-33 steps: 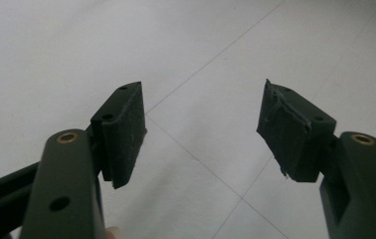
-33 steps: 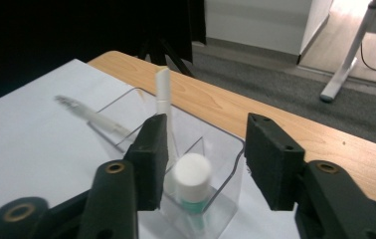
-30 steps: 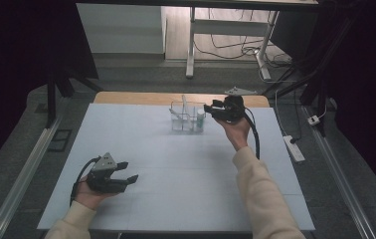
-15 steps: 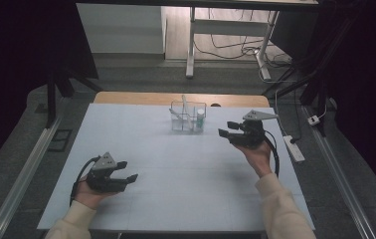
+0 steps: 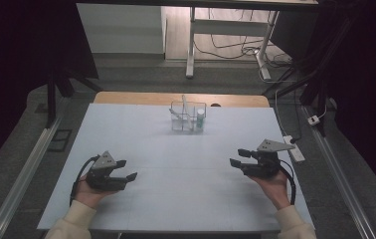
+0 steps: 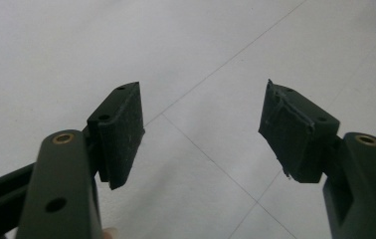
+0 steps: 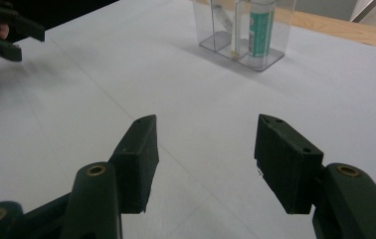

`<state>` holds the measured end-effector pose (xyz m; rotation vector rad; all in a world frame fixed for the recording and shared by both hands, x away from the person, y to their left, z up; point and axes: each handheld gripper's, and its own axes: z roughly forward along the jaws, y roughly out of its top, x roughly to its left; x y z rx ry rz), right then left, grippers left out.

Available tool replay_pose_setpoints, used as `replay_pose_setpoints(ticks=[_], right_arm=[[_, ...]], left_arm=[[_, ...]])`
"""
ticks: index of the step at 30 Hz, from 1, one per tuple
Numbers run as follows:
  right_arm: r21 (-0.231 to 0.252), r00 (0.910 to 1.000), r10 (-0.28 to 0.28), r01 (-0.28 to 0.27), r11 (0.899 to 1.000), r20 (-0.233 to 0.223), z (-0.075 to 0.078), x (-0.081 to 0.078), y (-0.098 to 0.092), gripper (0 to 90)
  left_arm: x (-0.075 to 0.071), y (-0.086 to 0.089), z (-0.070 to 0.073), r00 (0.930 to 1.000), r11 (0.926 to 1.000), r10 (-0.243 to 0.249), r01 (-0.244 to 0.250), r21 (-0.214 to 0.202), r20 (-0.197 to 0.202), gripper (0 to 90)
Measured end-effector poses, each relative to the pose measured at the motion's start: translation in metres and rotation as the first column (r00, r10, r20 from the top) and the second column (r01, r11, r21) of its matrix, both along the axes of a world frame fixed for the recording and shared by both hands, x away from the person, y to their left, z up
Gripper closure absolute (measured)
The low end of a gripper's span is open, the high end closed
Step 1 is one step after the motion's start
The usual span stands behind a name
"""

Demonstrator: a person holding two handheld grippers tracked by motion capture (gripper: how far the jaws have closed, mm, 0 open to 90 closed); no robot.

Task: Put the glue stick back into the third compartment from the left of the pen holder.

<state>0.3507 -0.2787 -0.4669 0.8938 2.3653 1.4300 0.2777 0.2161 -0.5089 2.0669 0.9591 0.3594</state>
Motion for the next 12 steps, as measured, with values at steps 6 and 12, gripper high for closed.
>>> replay_pose_setpoints(ticks=[6, 12], right_arm=[[-0.024, 1.0, -0.003, 0.003, 1.0, 0.0, -0.007, -0.009, -0.009, 41.0], [-0.04, 0.9999, -0.004, 0.004, 0.999, -0.015, -0.014, -0.011, -0.013, 40.4]], left_arm=[[0.001, 0.001, 0.001, 1.0, 0.9999, 0.008, -0.008, -0.007, 0.003, 33.0], [0.001, 0.001, 0.001, 1.0, 0.9999, 0.008, -0.008, -0.006, 0.002, 32.7]])
